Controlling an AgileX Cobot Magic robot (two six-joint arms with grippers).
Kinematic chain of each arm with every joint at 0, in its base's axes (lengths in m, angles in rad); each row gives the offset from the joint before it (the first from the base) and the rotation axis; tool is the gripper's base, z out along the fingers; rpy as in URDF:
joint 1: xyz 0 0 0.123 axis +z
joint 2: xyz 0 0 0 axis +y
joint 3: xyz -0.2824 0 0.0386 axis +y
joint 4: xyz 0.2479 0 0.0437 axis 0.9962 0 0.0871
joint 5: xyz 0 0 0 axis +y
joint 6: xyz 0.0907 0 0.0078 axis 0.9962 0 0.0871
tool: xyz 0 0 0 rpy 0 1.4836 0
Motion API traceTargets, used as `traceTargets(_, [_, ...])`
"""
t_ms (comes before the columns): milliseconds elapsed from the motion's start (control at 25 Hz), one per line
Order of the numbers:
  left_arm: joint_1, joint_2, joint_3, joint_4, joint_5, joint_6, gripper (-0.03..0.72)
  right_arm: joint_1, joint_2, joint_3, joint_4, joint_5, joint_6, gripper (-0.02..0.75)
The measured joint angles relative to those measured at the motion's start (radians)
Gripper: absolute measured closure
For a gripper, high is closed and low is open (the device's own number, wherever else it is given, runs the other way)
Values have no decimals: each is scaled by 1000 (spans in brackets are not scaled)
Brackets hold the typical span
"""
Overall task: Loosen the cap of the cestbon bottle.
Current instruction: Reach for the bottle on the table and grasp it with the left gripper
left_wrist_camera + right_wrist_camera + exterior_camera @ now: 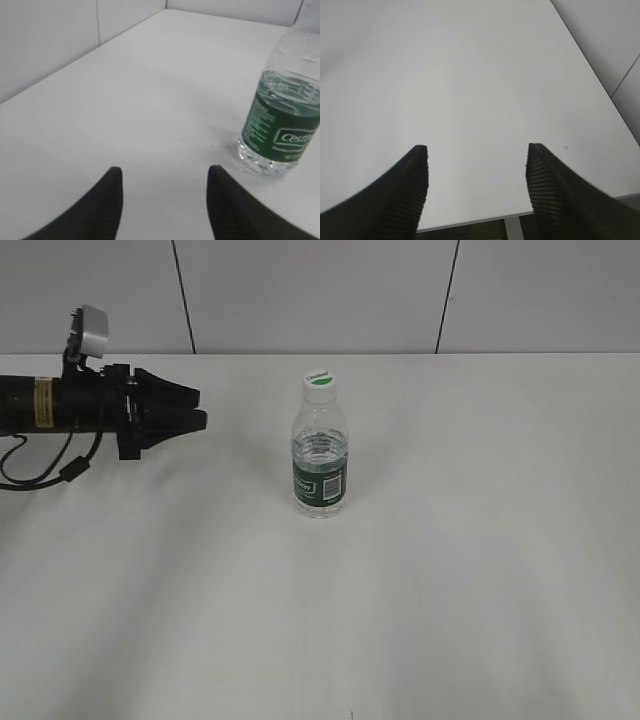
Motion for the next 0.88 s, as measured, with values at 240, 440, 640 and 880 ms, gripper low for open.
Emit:
traceTargets(240, [-80,33,-41,106,-1,14,344,0,0,0,0,0,0,267])
traceTargets(440, [-103,33,-41,152,-2,14,353,0,0,0,0,0,0,267])
traceTargets(640, [-103,34,-43,167,-2,9,367,0,0,0,0,0,0,267])
traceTargets(880, [-103,34,-43,160,-2,4,360,0,0,0,0,0,0,267])
